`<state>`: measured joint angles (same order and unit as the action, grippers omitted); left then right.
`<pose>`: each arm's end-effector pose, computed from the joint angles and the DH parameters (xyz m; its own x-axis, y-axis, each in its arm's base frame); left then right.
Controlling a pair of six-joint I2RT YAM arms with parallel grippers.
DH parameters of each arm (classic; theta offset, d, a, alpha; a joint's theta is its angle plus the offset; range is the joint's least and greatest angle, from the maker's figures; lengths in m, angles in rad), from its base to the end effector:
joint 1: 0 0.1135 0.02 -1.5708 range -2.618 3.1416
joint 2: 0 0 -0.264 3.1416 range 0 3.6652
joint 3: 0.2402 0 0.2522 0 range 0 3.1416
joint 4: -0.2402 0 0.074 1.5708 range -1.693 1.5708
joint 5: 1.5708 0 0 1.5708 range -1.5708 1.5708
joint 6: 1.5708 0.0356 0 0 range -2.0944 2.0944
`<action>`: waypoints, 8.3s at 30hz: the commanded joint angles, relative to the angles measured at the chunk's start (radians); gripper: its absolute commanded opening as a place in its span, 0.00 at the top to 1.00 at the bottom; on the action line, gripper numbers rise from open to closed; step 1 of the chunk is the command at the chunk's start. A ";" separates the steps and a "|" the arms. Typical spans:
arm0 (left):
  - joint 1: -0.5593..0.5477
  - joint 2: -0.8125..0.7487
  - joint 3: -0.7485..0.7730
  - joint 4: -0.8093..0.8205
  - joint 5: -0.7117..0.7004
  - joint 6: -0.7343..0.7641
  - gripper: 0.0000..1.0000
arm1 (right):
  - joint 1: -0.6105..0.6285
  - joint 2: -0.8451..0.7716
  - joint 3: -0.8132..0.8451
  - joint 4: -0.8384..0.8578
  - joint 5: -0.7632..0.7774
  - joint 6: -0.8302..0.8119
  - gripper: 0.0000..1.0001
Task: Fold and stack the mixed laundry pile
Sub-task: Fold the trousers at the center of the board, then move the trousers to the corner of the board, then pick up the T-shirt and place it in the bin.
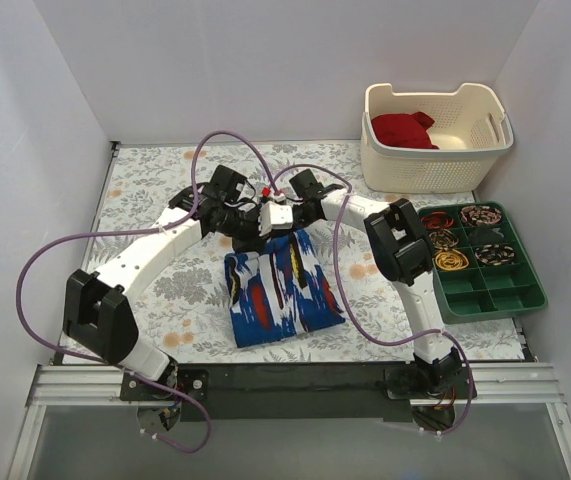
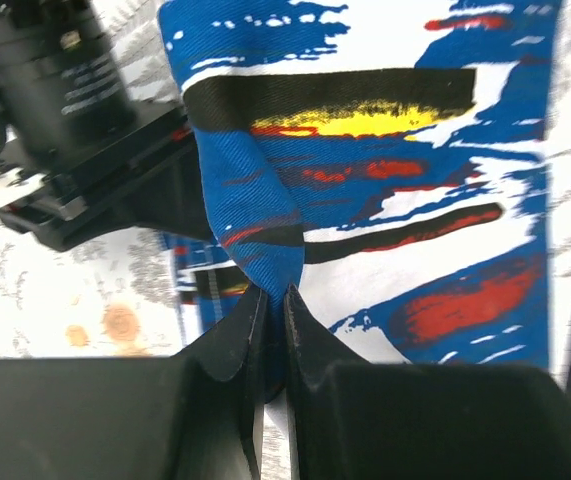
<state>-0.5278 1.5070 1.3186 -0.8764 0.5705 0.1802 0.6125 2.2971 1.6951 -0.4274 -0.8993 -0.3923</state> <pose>0.2542 -0.1704 0.2991 -0.6269 0.5401 -0.5615 0.7749 0.5067 -0.3779 0.3773 0.2992 0.1392 -0.3850 -0.5612 -0.7327 -0.9036 0.0677 0.4229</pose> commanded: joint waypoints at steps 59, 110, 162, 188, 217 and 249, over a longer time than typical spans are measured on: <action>0.459 0.410 -0.170 0.366 0.062 -0.841 0.83 | -0.129 0.053 0.148 -0.065 0.138 0.220 0.62; 0.526 0.201 0.170 0.149 -0.443 -0.861 0.32 | -0.118 -0.266 -0.066 0.115 0.108 0.492 0.27; 0.428 0.740 0.363 0.376 -0.612 -0.921 0.16 | -0.326 -0.501 -0.192 0.070 0.183 0.431 0.15; 0.357 0.091 0.174 0.195 -0.172 -0.959 0.07 | -0.662 -0.075 0.549 0.215 0.721 0.313 0.02; 0.356 0.035 0.080 0.133 -0.199 -1.015 0.07 | -0.639 0.279 0.709 0.571 0.789 0.363 0.99; 0.620 -0.246 0.024 0.492 0.058 -1.291 0.07 | -0.180 -0.587 0.699 0.742 0.569 0.395 0.99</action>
<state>0.0971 1.4067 1.4220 -0.5495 0.5507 -1.0267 0.3046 1.7252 2.2902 0.2043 -0.3763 0.0769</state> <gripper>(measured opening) 0.932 0.022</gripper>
